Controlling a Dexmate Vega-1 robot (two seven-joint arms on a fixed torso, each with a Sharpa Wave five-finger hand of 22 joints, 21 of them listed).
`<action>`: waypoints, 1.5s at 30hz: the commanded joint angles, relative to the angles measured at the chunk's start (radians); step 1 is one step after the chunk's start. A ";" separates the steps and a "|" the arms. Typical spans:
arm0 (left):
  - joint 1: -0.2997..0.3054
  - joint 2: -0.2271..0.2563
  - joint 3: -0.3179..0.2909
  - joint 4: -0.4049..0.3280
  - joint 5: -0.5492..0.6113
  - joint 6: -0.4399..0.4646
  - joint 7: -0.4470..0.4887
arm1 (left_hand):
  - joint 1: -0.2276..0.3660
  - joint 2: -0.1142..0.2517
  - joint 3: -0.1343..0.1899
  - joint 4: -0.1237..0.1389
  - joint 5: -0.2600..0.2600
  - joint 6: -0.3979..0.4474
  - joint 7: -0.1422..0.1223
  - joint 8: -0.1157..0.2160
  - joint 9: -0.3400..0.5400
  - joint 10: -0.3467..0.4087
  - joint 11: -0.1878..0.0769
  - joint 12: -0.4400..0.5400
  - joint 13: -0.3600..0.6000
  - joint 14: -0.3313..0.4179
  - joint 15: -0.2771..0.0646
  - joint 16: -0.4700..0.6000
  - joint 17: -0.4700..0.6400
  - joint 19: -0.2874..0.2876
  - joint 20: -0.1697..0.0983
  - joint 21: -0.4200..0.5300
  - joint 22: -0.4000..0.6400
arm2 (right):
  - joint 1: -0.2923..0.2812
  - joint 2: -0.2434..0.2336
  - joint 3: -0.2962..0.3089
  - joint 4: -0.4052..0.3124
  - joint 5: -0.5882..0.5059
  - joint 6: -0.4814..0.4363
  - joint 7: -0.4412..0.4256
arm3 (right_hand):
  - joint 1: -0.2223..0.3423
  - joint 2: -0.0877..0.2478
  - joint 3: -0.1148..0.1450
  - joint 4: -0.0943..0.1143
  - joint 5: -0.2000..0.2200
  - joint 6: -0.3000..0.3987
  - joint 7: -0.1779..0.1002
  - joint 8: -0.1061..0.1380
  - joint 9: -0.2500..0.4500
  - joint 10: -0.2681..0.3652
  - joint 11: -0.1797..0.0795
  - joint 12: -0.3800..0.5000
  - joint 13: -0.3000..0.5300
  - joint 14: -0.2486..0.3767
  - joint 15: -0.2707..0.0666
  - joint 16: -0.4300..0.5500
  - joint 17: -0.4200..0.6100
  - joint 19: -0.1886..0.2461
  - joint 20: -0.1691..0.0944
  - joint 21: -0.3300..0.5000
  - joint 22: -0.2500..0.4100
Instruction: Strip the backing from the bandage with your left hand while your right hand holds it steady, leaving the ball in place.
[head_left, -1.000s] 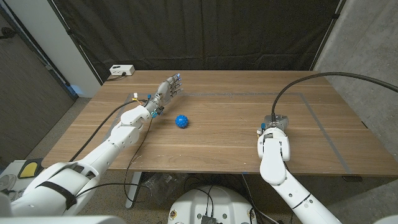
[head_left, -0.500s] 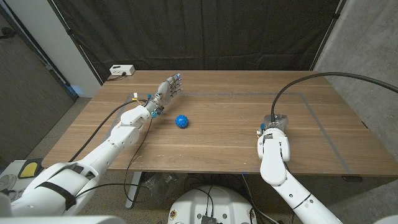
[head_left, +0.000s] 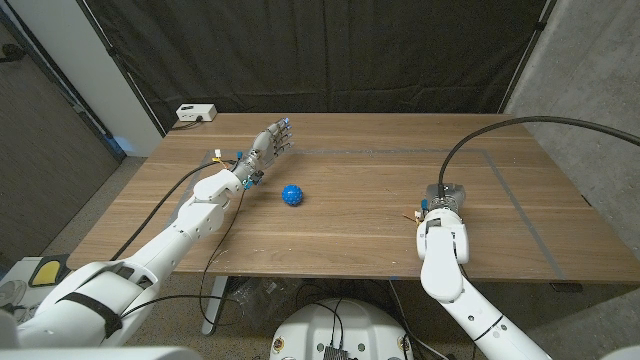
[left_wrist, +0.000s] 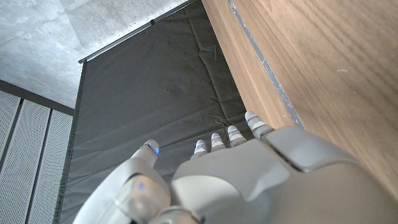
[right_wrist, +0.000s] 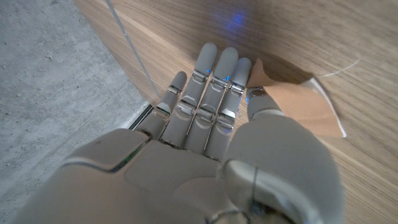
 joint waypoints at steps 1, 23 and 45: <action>-0.006 -0.003 0.003 0.010 0.000 -0.002 -0.009 | -0.006 -0.001 -0.006 -0.003 0.002 -0.004 -0.004 0.000 0.003 -0.007 0.001 -0.001 0.005 -0.008 0.003 -0.002 0.005 -0.006 0.007 -0.004 0.005 | -0.026 -0.024 -0.017 -0.013 0.017 -0.038 -0.154 | 0.019 -0.005 0.002 0.002 -0.008 0.016 -0.011 0.003 -0.002 0.012 -0.015 0.014 0.016 0.006 -0.082 0.001 0.007 0.006 -0.072 0.014 0.008; -0.023 -0.015 0.010 0.035 0.002 -0.003 -0.028 | -0.006 -0.005 -0.009 -0.004 0.003 -0.003 -0.003 0.001 0.003 -0.009 0.001 -0.001 0.005 -0.009 0.002 -0.002 0.005 -0.005 0.008 -0.005 0.005 | -0.072 -0.080 0.023 -0.126 0.202 -0.103 -0.199 | -0.139 0.034 -0.020 0.139 -0.032 -0.397 0.021 -0.182 -0.012 -0.371 0.067 -0.284 -0.124 -0.140 -0.060 -0.184 -0.075 -0.057 0.009 0.179 0.075; -0.021 -0.015 0.007 0.032 0.004 -0.004 -0.018 | -0.006 -0.004 -0.011 -0.003 0.003 -0.003 -0.003 0.001 0.003 -0.010 0.001 -0.001 0.005 -0.011 0.003 -0.002 0.005 -0.006 0.009 -0.006 0.005 | 0.012 -0.105 -0.050 -0.079 0.301 -0.076 -0.262 | -0.135 -0.059 -0.063 0.081 -0.015 -0.378 0.016 -0.157 -0.011 -0.283 0.061 -0.285 -0.134 -0.140 -0.067 -0.167 -0.066 -0.082 0.011 0.213 0.068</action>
